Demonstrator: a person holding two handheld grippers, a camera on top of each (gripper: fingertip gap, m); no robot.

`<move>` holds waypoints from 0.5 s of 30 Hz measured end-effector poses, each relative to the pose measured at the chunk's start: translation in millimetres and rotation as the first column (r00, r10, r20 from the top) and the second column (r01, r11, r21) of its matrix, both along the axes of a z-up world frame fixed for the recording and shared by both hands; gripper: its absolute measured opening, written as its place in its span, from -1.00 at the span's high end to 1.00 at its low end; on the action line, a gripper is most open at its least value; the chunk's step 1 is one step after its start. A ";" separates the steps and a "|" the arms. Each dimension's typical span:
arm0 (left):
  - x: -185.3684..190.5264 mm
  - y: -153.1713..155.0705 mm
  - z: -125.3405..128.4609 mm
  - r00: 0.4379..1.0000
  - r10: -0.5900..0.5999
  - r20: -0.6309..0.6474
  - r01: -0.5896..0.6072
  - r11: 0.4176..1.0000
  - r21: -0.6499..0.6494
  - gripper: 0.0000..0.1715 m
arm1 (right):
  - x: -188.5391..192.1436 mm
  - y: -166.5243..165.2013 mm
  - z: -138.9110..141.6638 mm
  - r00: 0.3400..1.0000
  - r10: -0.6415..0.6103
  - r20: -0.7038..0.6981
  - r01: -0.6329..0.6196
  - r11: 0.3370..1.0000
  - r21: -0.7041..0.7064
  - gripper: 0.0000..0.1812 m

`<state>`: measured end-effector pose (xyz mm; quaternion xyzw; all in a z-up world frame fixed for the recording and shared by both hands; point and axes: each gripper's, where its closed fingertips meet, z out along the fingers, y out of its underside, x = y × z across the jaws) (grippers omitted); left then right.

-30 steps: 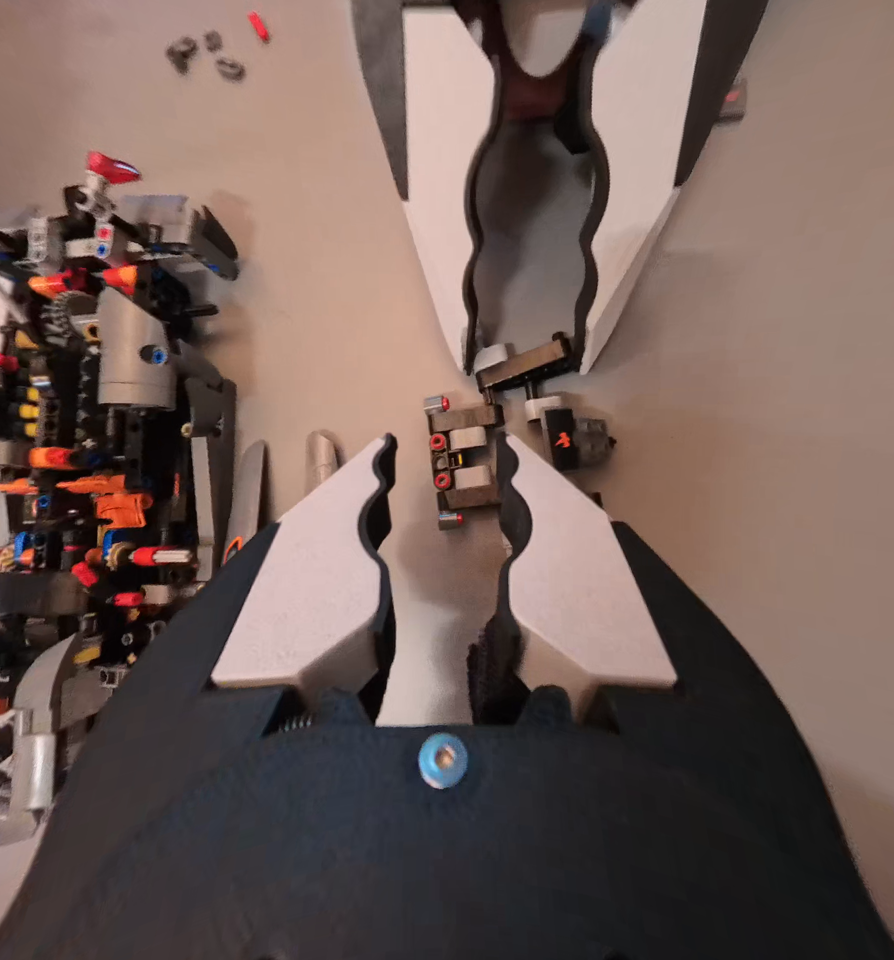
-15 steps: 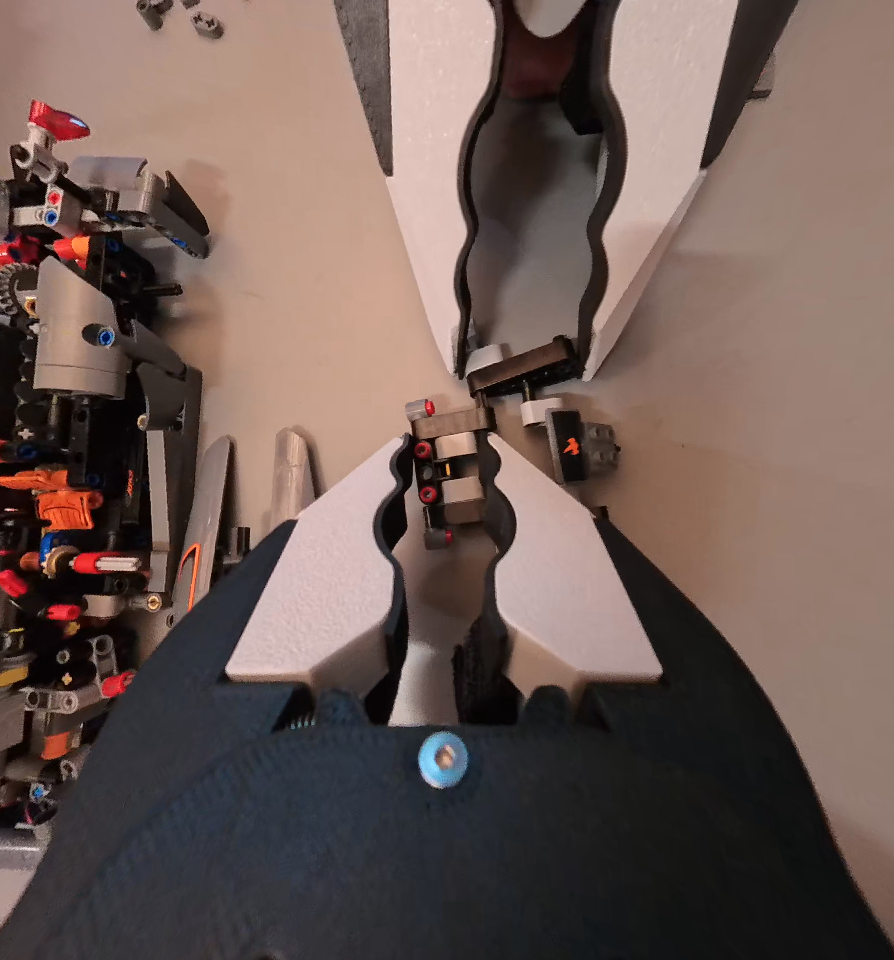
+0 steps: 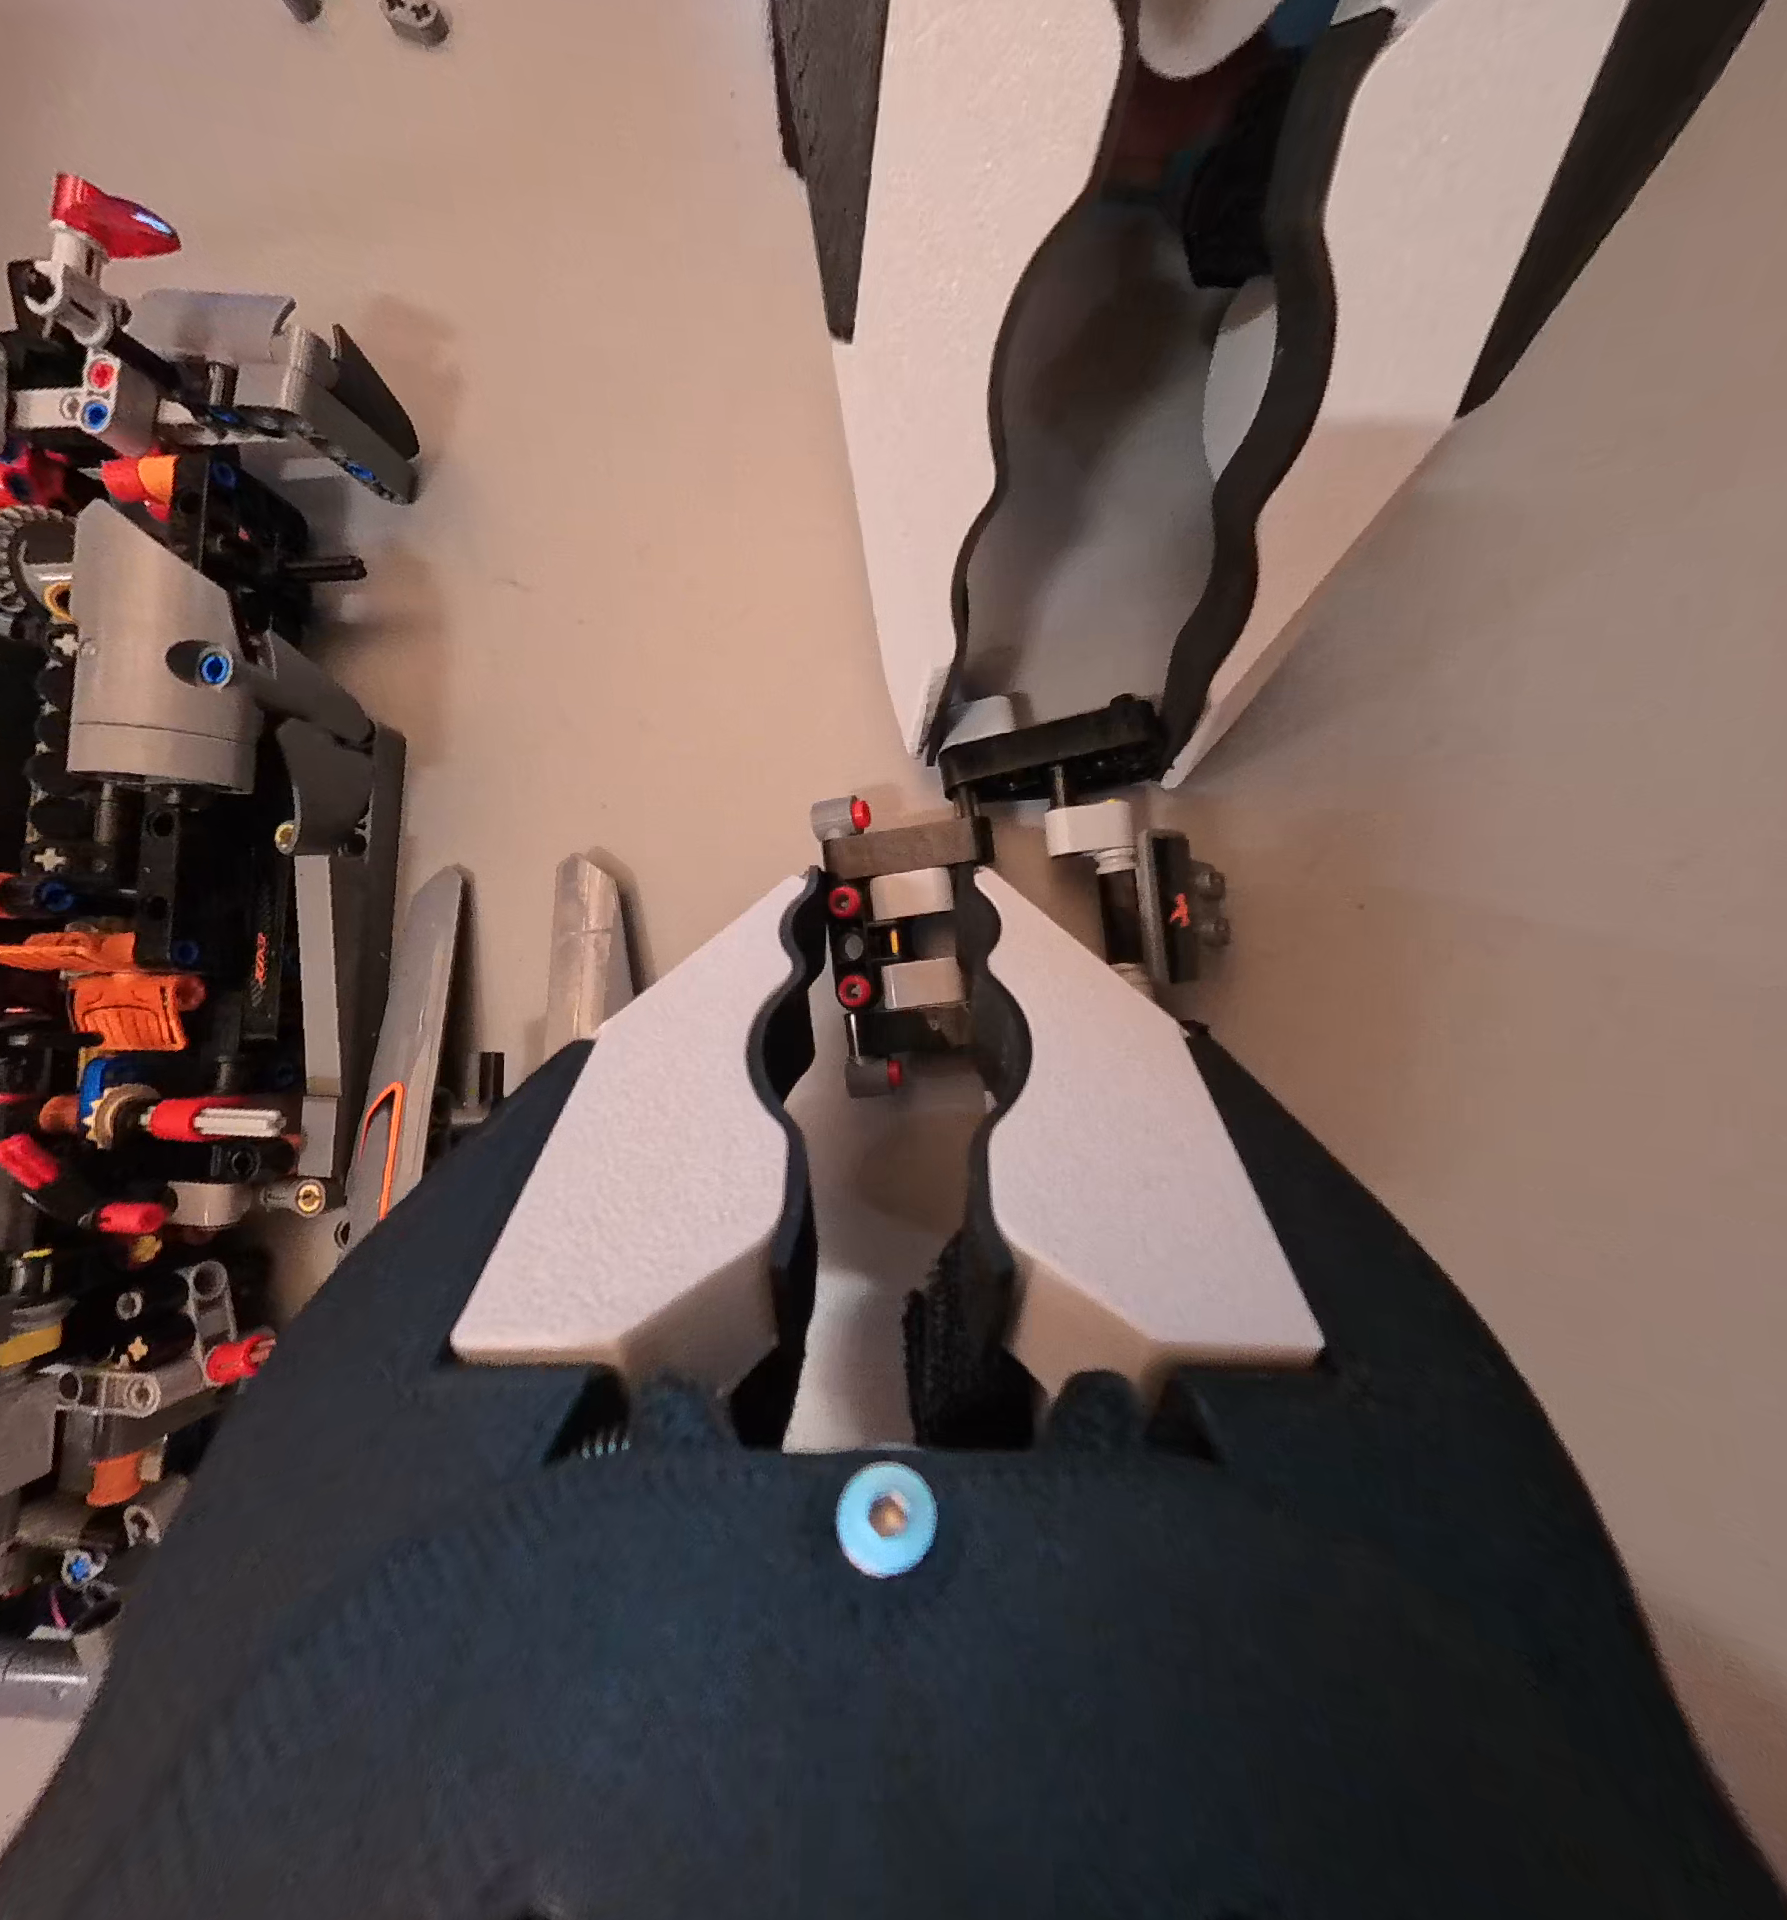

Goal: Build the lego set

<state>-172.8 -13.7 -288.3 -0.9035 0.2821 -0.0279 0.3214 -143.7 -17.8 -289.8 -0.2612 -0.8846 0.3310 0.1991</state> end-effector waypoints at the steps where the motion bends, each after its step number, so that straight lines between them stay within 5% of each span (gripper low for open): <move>1: 0.2 -0.1 0.1 1.000 0.002 0.000 -0.002 1.000 -0.002 0.74 | -0.1 0.3 0.1 1.000 -0.005 -0.003 0.005 1.000 0.013 0.56; 15: -0.1 1.0 -1.0 0.997 0.018 -0.073 -0.020 1.000 -0.022 0.74 | 1.2 2.0 0.2 0.999 -0.001 0.054 -0.009 0.981 0.196 0.57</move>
